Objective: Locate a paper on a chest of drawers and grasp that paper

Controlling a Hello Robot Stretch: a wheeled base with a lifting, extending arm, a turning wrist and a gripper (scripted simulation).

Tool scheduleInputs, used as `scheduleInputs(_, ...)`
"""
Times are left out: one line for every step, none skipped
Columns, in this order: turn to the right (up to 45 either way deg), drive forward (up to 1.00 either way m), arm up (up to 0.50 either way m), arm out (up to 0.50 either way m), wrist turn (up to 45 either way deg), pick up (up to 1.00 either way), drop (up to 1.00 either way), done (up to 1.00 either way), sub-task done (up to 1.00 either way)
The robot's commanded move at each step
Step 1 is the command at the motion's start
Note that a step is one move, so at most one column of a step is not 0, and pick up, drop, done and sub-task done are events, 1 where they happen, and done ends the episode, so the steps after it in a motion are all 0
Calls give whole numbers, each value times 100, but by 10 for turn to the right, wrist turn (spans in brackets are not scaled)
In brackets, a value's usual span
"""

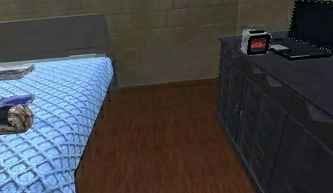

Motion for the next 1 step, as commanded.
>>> scheduleInputs(0, 0, 0, 0, 0, 0, 0, 100, 0)
